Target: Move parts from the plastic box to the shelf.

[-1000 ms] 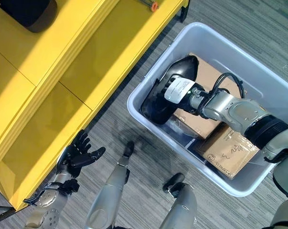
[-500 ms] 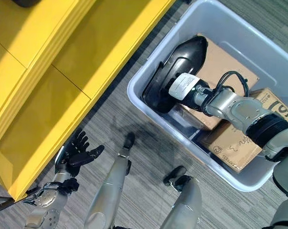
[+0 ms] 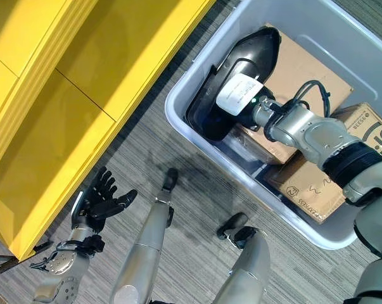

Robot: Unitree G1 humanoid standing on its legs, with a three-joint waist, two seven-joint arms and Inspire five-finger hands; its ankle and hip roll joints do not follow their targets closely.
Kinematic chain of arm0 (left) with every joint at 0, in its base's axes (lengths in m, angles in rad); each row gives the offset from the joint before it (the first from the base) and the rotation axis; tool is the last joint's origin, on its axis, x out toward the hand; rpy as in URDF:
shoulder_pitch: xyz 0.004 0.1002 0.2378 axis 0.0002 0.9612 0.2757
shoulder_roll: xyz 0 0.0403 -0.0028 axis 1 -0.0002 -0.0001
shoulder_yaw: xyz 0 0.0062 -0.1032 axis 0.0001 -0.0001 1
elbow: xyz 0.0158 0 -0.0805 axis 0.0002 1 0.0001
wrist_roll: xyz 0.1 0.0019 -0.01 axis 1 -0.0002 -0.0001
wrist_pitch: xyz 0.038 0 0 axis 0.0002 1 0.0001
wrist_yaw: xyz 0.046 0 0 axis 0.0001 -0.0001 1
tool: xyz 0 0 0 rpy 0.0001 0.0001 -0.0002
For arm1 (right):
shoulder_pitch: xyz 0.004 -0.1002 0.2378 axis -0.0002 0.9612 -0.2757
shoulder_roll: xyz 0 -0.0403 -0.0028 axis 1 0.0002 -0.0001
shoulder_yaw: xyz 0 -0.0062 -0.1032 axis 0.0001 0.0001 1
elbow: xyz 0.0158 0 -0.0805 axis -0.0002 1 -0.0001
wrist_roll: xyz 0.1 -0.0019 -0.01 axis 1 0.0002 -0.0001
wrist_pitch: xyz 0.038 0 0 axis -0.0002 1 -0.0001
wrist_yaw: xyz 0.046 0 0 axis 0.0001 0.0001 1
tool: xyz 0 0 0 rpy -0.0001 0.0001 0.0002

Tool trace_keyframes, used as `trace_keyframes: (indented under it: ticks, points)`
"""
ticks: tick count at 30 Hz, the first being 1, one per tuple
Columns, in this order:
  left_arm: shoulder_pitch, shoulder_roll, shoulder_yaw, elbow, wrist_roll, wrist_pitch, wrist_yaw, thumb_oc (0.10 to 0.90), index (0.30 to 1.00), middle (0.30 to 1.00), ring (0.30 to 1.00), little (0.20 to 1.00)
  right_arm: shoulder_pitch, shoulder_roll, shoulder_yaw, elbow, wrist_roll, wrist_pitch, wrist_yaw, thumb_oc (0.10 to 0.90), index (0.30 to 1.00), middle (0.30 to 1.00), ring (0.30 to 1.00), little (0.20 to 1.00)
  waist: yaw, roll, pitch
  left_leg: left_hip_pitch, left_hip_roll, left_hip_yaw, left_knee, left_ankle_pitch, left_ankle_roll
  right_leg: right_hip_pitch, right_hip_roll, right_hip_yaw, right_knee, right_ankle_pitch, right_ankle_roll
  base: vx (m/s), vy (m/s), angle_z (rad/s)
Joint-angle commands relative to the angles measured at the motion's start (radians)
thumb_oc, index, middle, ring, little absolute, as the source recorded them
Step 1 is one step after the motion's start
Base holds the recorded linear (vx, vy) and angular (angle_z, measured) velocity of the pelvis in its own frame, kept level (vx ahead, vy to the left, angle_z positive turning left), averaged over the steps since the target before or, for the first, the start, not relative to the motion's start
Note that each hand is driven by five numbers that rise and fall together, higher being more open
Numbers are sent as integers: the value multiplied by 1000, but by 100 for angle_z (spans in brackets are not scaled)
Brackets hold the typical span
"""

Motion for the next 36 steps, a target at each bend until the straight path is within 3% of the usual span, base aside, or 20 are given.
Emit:
trace_keyframes:
  ticks: [1, 11, 21, 26, 28, 36]
  points:
    - [14, 32, 54, -117, -28, -94, 0, 900, 1000, 1000, 1000, 1000, -75, -28, 73, 92, -9, 37, 32, 400, 300, 300, 300, 300, 34, 22, 13, 27, 17, 46, 144, -205, 23, 129, 35, 114, -103, 37, 101, 0, 0, 0]
    - [-18, 38, 42, -90, -26, -94, 3, 900, 1000, 1000, 1000, 1000, -65, -38, 1, 15, 47, 48, -9, 400, 300, 300, 300, 300, 31, 4, 13, 123, 35, 52, 87, -184, 17, 220, 51, 94, -157, 58, 100, -16, 3, 0]
    - [-66, 48, 40, -70, -27, -77, -21, 900, 1000, 1000, 1000, 1000, -61, -86, -44, -86, 102, 33, -25, 400, 300, 300, 300, 300, 32, -30, 12, 360, 64, 56, -77, -127, -2, 470, 95, 39, -349, 132, 113, -9, -13, -5]
    - [-66, 52, 41, -62, -27, -64, -42, 900, 1000, 1000, 1000, 1000, -54, -147, -79, -191, 148, 18, -31, 400, 300, 300, 300, 300, 16, -54, -40, 452, 86, 63, -172, -91, -13, 567, 122, 20, -478, 181, 124, 21, -6, -11]
    - [-60, 56, 51, -58, -26, -61, -50, 900, 1000, 1000, 1000, 1000, -47, -178, -97, -233, 168, 13, -26, 400, 300, 300, 300, 300, 9, -56, -62, 476, 91, 69, -217, -52, -10, 586, 130, 5, -535, 225, 121, -47, 42, -8]
    - [-28, 71, 92, -53, -12, -45, -78, 900, 1000, 1000, 1000, 1000, 34, -262, -205, -366, 258, -12, -17, 400, 300, 300, 300, 300, -28, -85, -158, 581, 128, 104, -347, -5, -18, 686, 172, -2, -733, 309, 144, 21, 6, -11]
